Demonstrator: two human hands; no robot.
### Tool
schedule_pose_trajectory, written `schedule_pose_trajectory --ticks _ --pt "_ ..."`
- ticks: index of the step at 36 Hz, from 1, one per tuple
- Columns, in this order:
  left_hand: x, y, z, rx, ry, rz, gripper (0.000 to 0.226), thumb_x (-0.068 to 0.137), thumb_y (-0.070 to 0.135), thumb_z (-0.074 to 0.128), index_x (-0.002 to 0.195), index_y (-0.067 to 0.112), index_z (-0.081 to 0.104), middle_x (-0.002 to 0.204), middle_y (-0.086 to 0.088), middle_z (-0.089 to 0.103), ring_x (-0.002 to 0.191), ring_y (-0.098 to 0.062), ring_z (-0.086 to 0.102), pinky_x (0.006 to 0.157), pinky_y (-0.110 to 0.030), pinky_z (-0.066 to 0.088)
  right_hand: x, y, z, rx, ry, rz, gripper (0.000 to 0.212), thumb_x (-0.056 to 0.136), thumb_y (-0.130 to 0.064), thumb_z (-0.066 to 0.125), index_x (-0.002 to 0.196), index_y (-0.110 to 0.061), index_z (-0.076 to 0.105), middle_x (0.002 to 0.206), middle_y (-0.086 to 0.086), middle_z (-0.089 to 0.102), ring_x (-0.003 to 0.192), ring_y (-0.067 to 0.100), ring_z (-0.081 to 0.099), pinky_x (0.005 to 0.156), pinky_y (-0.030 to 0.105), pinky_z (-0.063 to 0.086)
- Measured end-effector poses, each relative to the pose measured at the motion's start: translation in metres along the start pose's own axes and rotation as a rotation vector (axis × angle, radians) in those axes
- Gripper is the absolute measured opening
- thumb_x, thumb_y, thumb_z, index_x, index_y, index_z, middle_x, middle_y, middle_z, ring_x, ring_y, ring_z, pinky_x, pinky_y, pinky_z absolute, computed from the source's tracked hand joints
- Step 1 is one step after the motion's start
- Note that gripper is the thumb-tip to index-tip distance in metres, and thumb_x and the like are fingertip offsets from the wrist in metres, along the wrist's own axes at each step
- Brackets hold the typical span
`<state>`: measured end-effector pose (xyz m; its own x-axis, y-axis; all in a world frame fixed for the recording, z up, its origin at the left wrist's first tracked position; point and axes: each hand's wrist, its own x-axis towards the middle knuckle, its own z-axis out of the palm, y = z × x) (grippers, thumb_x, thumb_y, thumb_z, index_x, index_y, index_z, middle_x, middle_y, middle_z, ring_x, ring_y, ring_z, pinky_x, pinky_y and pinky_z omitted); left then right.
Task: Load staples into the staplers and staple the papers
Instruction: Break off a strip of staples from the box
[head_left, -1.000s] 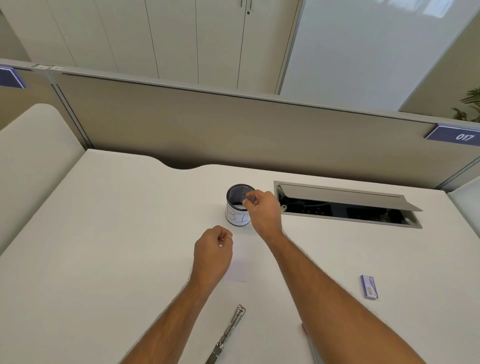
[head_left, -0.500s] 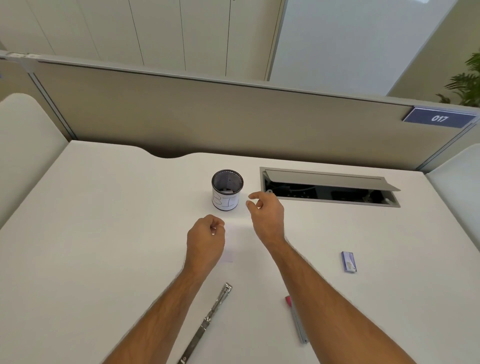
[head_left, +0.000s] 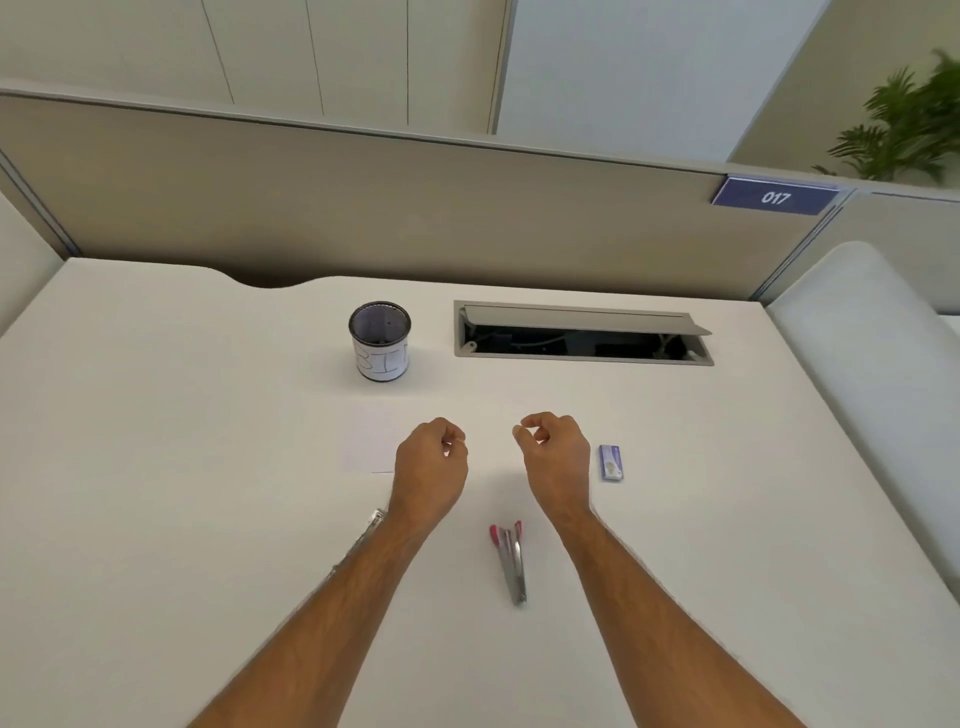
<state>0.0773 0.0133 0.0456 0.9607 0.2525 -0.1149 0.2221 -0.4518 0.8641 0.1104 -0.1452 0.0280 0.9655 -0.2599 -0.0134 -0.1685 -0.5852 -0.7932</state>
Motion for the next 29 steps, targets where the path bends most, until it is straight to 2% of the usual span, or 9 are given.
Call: schedule_pose_trajectory --ticks 6,11,14,22,26,29 --pt "-0.011 0.013 0.036 -0.004 -0.037 0.007 0.015 0.095 0.010 0.055 0.096 0.012 0.070 0.100 0.000 0.070 0.097 -0.017 0.062 0.082 -0.026 0.044 0.004 0.042 -0.037 -0.073 0.063 0.077 0.023 0.093 -0.029 0.067 0.113 -0.018 0.067 0.115 0.001 0.056 0.107 0.016 0.057 0.078 0.025 0.044" --pt "-0.020 0.021 0.061 -0.020 -0.062 0.004 0.014 0.095 0.011 0.055 0.095 0.016 0.068 0.102 0.002 0.069 0.098 -0.015 0.062 0.081 -0.024 0.043 0.015 0.075 -0.059 -0.198 0.119 0.248 0.046 0.087 -0.033 0.072 0.123 -0.011 0.053 0.122 0.010 0.050 0.118 0.029 0.044 0.075 0.036 0.044" --pt "-0.024 0.026 0.071 -0.014 -0.062 0.001 0.014 0.094 0.011 0.055 0.094 0.019 0.067 0.103 0.003 0.068 0.099 -0.014 0.061 0.081 -0.023 0.041 0.023 0.090 -0.066 -0.311 0.058 0.318 0.053 0.086 -0.037 0.072 0.121 -0.005 0.049 0.122 0.015 0.048 0.119 0.034 0.042 0.071 0.037 0.043" --pt "-0.034 0.034 0.082 0.000 -0.055 0.003 0.015 0.095 0.011 0.055 0.097 0.016 0.069 0.105 0.001 0.068 0.101 -0.014 0.061 0.083 -0.023 0.042 0.032 0.110 -0.071 -0.436 -0.058 0.318 0.051 0.092 -0.041 0.064 0.123 -0.004 0.051 0.124 0.016 0.049 0.122 0.034 0.042 0.073 0.035 0.040" --pt "-0.036 0.036 0.083 0.005 -0.055 -0.012 0.014 0.095 0.011 0.056 0.098 0.015 0.069 0.105 0.002 0.068 0.101 -0.013 0.061 0.078 -0.019 0.040 0.034 0.111 -0.071 -0.466 -0.061 0.273 0.039 0.095 -0.036 0.058 0.119 -0.005 0.053 0.123 0.016 0.050 0.118 0.033 0.043 0.074 0.035 0.041" --pt "-0.037 0.036 0.083 -0.008 -0.059 -0.028 0.012 0.094 0.011 0.058 0.096 0.015 0.068 0.102 0.002 0.069 0.099 -0.014 0.062 0.072 -0.010 0.040 0.031 0.108 -0.072 -0.443 -0.028 0.239 0.034 0.095 -0.032 0.058 0.116 -0.006 0.054 0.120 0.014 0.051 0.114 0.032 0.046 0.073 0.034 0.042"
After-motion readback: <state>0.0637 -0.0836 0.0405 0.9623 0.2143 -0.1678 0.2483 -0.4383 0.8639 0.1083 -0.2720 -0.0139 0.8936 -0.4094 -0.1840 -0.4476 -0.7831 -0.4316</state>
